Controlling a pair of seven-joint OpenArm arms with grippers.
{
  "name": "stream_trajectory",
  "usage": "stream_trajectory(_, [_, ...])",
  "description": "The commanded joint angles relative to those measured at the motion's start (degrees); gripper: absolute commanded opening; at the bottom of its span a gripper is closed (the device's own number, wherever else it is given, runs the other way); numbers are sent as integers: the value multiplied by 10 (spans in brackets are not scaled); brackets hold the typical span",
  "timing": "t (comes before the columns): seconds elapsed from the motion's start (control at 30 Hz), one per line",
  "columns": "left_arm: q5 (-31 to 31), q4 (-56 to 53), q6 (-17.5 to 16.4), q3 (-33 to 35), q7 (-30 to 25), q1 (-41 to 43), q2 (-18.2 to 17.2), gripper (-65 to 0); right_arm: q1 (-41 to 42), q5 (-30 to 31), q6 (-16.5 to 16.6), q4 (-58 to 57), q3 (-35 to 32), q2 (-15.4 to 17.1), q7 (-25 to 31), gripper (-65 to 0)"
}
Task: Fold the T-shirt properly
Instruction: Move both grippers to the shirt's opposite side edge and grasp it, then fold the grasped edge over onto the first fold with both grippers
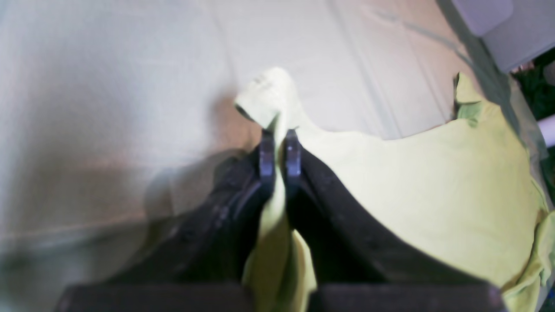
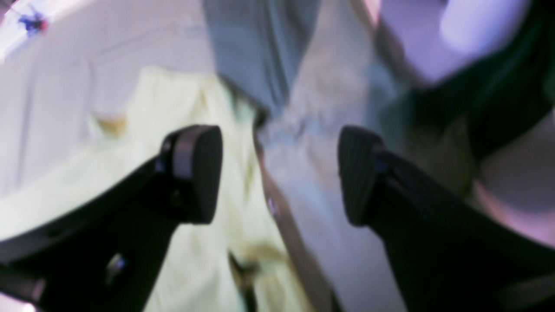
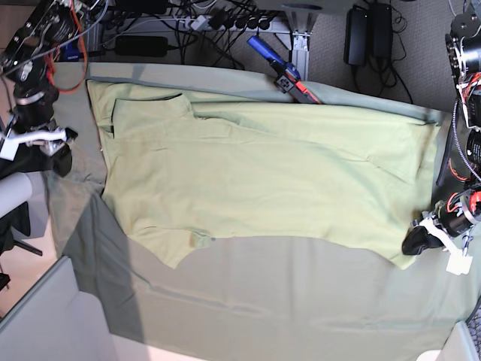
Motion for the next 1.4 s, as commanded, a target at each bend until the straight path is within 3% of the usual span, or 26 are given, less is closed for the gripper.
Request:
stream_trajectory(0.0, [-12, 10, -7, -2, -6, -13, -8, -650, 24, 6, 12, -2, 4, 17, 18, -236])
stream_trajectory(0.23, [-11, 10, -7, -2, 7, -7, -8, -650, 188, -11, 12, -180, -63, 50, 60, -236])
stream_trajectory(0.43, [-11, 10, -7, -2, 13, 2, -8, -650, 322, -115, 12, -360, -183, 55, 127, -236])
stream_trajectory(0.53, [-12, 10, -7, -2, 21, 4, -8, -650, 365, -166, 11, -464, -244, 55, 179, -236])
stream_trajectory(0.7, [-12, 10, -7, -2, 21, 10, -8, -650, 391, -172, 11, -591, -324, 51, 250, -236])
stream_trajectory(0.93, [-34, 10, -7, -2, 21, 9, -8, -650, 391, -188, 12, -594, -372, 29, 258, -236])
stream_trajectory(1.37, [-33, 10, -7, -2, 20, 9, -8, -650, 391, -187, 13, -538, -373, 5, 231, -237])
